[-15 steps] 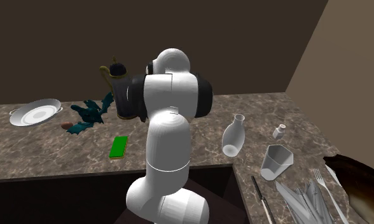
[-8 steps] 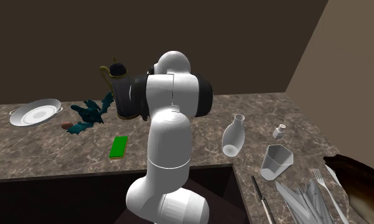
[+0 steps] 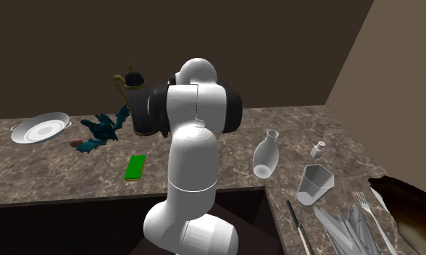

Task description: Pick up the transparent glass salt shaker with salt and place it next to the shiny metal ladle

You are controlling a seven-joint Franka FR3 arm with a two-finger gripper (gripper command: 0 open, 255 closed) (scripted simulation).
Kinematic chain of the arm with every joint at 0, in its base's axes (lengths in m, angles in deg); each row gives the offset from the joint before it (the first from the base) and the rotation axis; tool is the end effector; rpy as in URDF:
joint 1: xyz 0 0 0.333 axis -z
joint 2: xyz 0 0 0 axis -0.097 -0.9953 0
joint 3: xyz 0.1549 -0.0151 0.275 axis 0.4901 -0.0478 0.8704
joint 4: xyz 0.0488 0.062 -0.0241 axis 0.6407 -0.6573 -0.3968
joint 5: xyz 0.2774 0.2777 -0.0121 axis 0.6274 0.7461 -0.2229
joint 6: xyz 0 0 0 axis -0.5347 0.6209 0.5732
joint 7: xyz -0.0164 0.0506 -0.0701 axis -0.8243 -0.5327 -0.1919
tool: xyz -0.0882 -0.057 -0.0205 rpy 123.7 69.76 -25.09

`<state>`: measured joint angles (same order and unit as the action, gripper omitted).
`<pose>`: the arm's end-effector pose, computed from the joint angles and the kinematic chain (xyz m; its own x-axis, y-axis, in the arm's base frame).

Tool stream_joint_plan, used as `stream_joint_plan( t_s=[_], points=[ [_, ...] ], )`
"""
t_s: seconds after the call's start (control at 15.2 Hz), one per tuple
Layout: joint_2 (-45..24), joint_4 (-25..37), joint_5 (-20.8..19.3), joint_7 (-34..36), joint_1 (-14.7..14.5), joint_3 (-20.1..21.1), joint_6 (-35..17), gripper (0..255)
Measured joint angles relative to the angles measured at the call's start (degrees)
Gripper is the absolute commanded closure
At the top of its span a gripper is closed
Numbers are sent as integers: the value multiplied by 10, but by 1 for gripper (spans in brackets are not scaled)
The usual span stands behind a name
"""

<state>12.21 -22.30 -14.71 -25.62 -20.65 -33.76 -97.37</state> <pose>0.5194 0.3471 0.3626 0.9891 0.1466 0.0131 0.1471 -0.9861 -0.0766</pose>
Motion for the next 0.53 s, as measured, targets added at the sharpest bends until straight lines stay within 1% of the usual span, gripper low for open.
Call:
stream_joint_plan(
  t_s=[0.53],
  points=[
    [2, 2, 1, 0, 0, 0, 4, 255]
  ],
)
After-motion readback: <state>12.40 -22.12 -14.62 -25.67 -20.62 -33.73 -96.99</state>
